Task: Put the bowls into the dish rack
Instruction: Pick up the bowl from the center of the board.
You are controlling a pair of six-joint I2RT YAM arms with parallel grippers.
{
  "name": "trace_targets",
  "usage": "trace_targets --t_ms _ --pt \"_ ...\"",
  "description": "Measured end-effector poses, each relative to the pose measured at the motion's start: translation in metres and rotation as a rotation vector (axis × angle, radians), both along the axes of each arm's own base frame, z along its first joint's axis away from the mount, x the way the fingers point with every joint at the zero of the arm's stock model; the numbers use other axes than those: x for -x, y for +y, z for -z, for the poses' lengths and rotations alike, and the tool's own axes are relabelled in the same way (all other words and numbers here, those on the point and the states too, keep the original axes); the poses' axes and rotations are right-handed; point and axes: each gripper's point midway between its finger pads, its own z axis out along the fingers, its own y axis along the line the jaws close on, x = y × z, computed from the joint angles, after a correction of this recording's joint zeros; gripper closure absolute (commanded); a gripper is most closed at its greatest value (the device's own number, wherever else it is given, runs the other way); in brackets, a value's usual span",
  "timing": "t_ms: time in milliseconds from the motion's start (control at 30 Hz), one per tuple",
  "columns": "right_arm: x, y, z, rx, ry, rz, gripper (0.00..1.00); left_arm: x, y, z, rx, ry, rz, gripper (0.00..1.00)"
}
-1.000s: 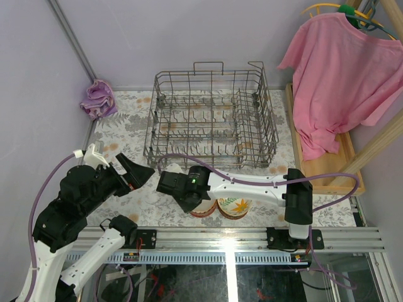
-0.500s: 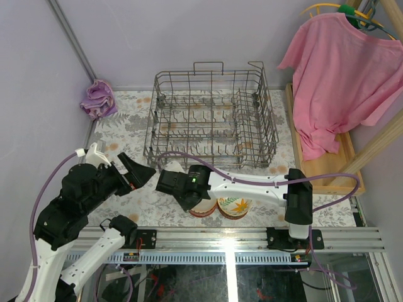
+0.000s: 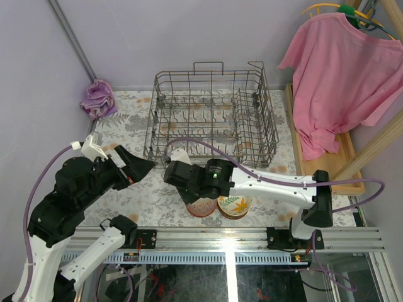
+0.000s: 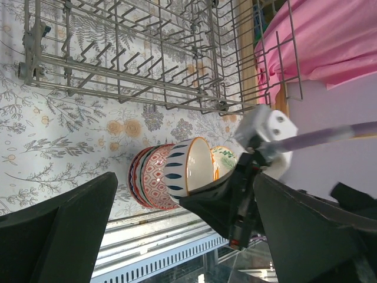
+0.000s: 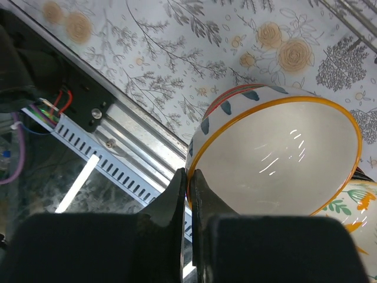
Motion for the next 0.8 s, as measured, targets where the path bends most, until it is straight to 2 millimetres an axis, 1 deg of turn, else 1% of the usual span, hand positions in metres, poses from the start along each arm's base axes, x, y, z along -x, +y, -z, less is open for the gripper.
trace_targets --t_ms 267,333,367,433,600,700,767,800 --pt "0.001 0.000 -0.033 -0.111 -0.016 -0.005 1.00 -0.003 -0.001 -0.001 -0.005 0.009 -0.005 0.00" --pt "0.002 -0.002 -0.041 -0.133 -0.020 -0.005 1.00 -0.003 0.000 -0.003 -0.003 0.002 -0.008 0.00" --pt "0.003 -0.005 -0.049 -0.152 -0.024 -0.005 1.00 -0.003 0.000 -0.004 -0.002 0.000 -0.009 0.00" --pt "0.003 -0.007 -0.056 -0.170 -0.027 -0.005 1.00 -0.003 0.000 -0.005 -0.002 -0.001 -0.009 0.00" --pt "0.005 -0.017 -0.083 -0.222 -0.043 -0.009 1.00 -0.001 0.002 -0.006 0.001 -0.010 -0.015 0.00" --pt "-0.001 -0.016 -0.106 -0.268 -0.062 -0.008 1.00 0.002 0.004 -0.008 0.008 -0.025 -0.016 0.00" --pt "-0.009 -0.017 -0.121 -0.307 -0.067 0.002 1.00 0.004 0.005 -0.009 0.011 -0.032 -0.017 0.00" --pt "-0.018 -0.019 -0.128 -0.331 -0.063 0.015 1.00 0.004 0.005 -0.010 0.012 -0.033 -0.017 0.00"
